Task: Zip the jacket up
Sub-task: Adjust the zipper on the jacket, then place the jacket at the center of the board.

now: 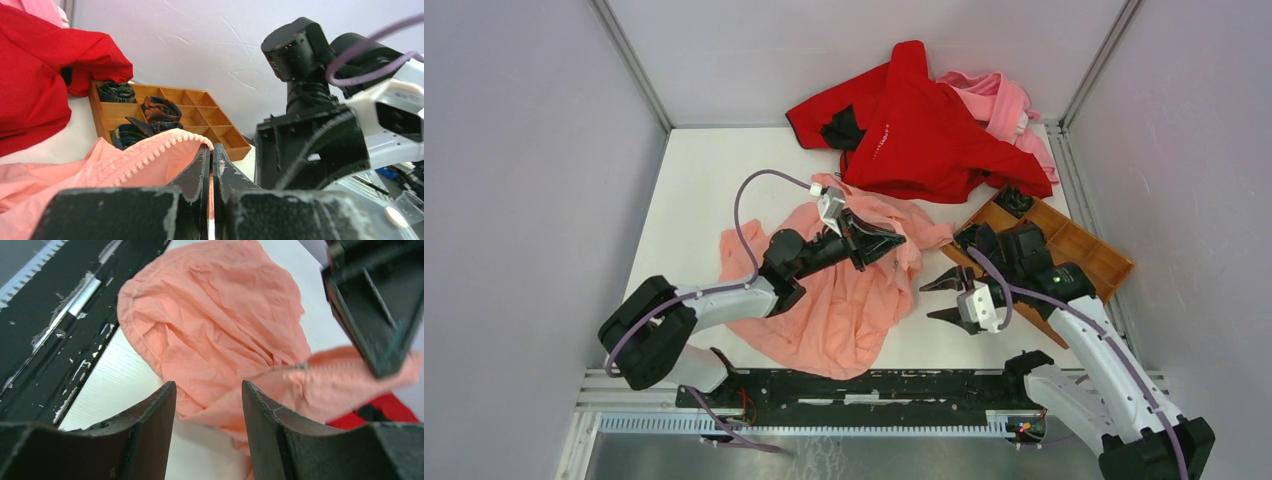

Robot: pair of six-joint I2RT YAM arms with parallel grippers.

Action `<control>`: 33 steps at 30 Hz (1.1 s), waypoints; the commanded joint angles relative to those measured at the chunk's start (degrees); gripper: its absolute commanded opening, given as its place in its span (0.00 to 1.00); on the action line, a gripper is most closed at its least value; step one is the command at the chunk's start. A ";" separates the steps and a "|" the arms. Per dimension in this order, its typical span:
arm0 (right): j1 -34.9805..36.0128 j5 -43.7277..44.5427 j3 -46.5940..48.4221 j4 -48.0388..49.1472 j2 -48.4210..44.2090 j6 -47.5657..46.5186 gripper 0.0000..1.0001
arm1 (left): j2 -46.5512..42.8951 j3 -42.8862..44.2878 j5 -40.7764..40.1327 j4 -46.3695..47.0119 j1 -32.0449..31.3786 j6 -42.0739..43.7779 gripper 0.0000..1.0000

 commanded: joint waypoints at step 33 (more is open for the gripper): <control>-14.62 -1.61 -13.37 50.30 5.21 68.79 0.69 | -3.16 -7.35 -26.90 -2.85 -7.44 -19.22 0.02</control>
